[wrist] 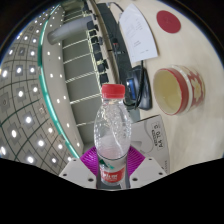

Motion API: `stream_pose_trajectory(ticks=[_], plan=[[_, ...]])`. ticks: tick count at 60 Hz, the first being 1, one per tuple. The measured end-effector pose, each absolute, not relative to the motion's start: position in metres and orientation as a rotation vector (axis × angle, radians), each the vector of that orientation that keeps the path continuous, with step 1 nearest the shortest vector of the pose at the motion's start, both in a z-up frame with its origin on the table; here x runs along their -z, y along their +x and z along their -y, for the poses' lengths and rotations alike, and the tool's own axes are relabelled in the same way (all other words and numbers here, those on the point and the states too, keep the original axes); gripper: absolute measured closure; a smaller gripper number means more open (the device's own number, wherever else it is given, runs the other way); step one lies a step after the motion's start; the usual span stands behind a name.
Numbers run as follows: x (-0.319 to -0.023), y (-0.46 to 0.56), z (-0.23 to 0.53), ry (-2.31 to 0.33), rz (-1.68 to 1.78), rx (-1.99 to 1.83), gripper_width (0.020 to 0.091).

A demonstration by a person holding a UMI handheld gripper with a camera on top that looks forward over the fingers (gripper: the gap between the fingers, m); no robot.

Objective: Pour water

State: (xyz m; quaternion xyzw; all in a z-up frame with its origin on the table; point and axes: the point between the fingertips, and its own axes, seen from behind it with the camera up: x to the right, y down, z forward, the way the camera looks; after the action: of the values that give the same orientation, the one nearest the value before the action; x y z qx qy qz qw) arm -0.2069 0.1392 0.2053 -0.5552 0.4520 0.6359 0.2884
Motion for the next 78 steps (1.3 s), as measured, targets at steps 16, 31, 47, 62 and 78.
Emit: stream_pose_trajectory(ticks=[16,31,47,62,78], plan=[[-0.272,-0.094,-0.149,-1.7,-0.494,-0.929,0.0777],[-0.24,0.032,-0.16,-1.765,-0.05,-0.18,0.0776],[-0.119,0.089,-0.166,-1.892,0.018,-0.011,0.0775],[-0.078,0.103,-0.162,-1.891,0.02,0.028,0.071],[-0.061,0.103,-0.136,-2.055,-0.053,-0.011,0.0264]])
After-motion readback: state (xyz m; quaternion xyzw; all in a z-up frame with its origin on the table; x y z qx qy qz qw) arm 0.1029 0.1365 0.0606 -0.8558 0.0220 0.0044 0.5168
